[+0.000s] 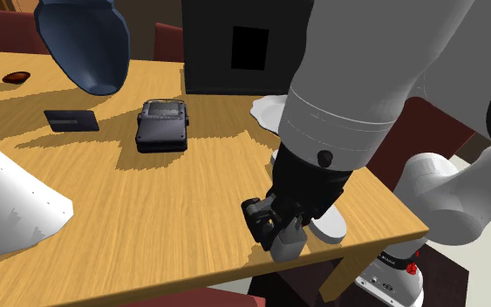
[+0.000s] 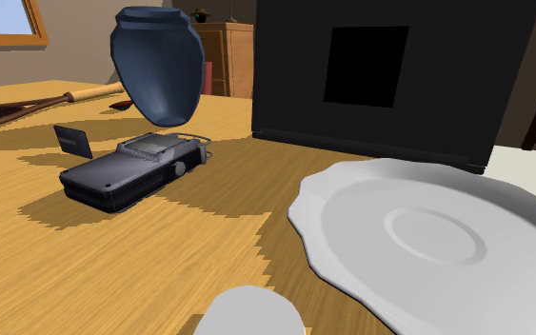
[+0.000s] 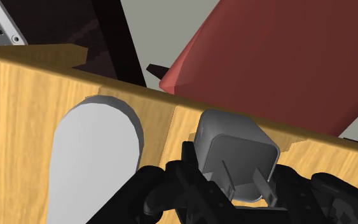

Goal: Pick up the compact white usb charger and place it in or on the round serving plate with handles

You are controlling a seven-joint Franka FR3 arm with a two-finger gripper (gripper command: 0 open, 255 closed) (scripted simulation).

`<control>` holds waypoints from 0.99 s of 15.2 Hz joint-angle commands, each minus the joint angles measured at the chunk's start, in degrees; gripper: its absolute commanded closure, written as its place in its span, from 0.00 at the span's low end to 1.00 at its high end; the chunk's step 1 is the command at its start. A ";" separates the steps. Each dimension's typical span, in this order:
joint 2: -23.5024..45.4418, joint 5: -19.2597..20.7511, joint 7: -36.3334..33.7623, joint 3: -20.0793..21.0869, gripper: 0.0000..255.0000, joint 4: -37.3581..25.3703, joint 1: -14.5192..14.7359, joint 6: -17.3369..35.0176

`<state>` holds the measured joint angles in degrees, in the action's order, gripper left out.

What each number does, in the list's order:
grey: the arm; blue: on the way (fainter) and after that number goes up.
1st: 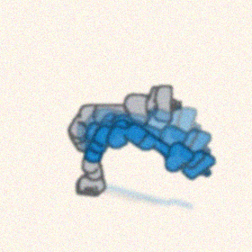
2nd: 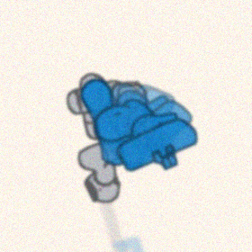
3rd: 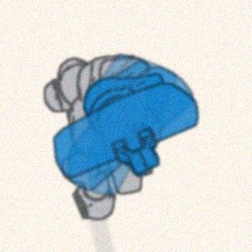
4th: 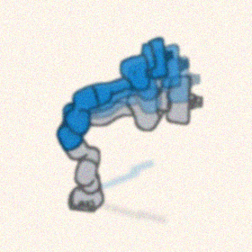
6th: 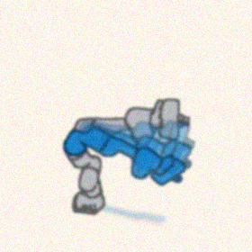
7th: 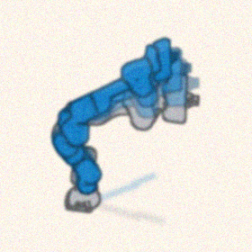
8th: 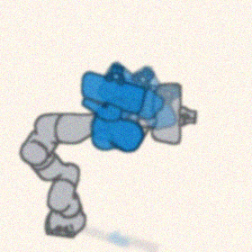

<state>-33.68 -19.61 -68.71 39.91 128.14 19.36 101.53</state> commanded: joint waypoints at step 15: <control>0.96 1.57 -0.65 -1.77 1.00 -8.44 -0.74 -7.87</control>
<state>-32.98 -18.22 -69.11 38.14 120.81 18.73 94.52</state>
